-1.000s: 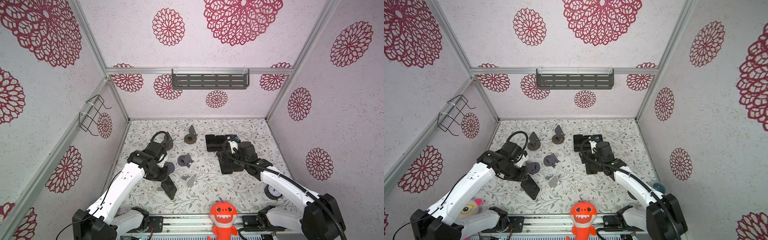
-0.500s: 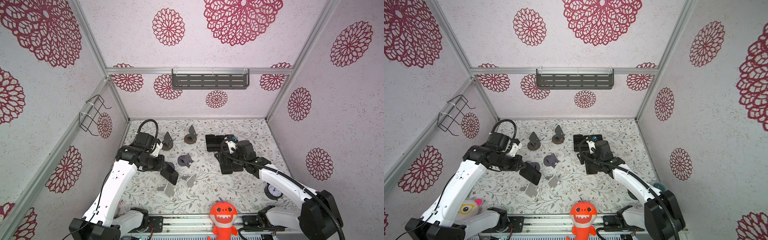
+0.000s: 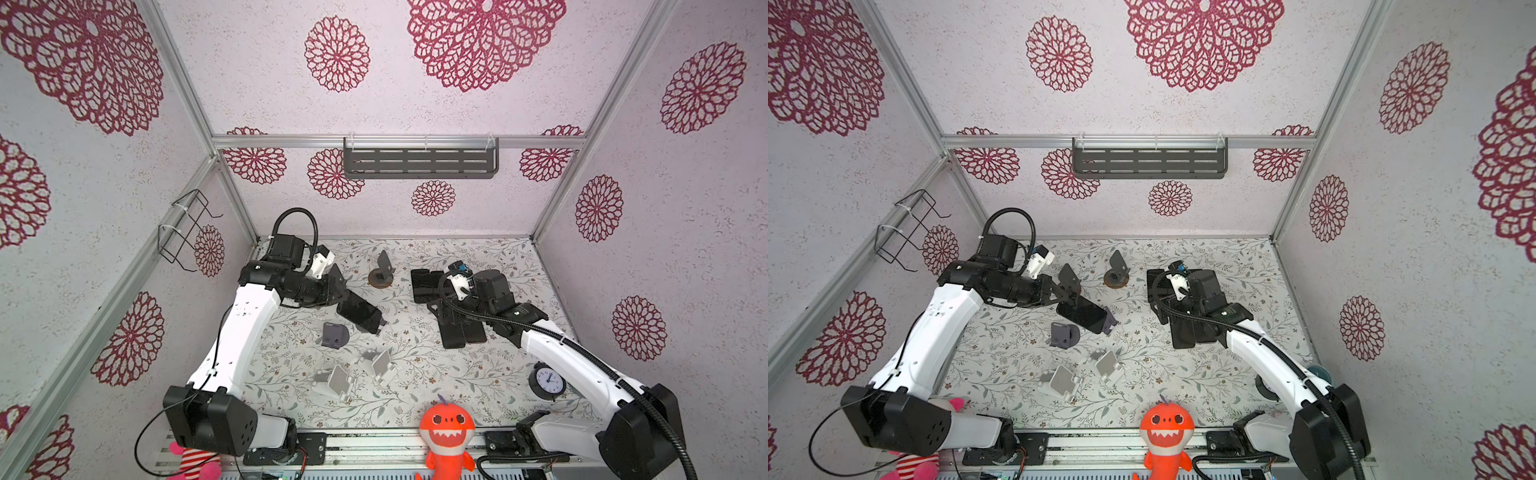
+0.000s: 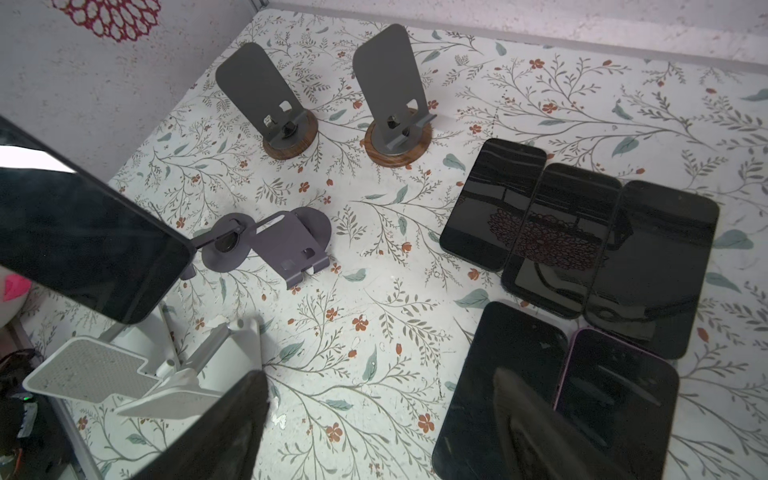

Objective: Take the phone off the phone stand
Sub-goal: 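Carry the black phone toward the right gripper while the right gripper reaches for it, then close the right gripper on the phone while the left gripper opens and releases it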

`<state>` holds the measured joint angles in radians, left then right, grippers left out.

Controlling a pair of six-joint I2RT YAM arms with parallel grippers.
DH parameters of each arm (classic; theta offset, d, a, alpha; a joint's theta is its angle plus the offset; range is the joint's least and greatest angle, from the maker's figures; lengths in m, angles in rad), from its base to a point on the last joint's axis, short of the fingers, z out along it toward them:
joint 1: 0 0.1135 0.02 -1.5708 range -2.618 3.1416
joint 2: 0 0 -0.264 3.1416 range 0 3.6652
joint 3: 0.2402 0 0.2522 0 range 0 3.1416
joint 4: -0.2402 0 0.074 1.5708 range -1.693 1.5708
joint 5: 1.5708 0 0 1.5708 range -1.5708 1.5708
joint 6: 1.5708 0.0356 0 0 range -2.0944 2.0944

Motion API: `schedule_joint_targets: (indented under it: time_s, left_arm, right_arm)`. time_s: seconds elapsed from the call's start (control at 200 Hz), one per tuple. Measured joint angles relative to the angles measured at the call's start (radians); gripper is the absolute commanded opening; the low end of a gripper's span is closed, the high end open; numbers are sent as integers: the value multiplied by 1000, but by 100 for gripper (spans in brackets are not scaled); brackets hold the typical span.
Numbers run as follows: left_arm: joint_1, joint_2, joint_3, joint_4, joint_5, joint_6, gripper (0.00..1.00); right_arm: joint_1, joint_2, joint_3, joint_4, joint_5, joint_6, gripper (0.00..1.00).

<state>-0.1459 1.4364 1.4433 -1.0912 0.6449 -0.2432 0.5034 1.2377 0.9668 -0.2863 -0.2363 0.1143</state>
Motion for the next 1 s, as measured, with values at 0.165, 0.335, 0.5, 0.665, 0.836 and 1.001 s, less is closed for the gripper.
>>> schedule_joint_targets:
  time_s: [0.165,0.335,0.5,0.665,0.836,1.001]
  left_arm:
    - [0,78,22,52,121,4,0]
    - [0,161,31,106,245,4,0]
    - [0,181,-26,175,322,-2,0]
    - [-5,180,-106,243,400,-20,0]
    - [-17,181,-126,256,436,-11,0]
    - [-20,187,-126,257,467,0,0]
  right_arm:
    - [38,5,108,-122,-1,-91,87]
    - [85,61,272,-243,-4,-216,87]
    - [124,114,382,-325,-5,-332,87]
    - [167,177,450,-374,-18,-425,90]
    - [220,274,523,-397,-56,-473,99]
    - [262,368,570,-394,-72,-488,99]
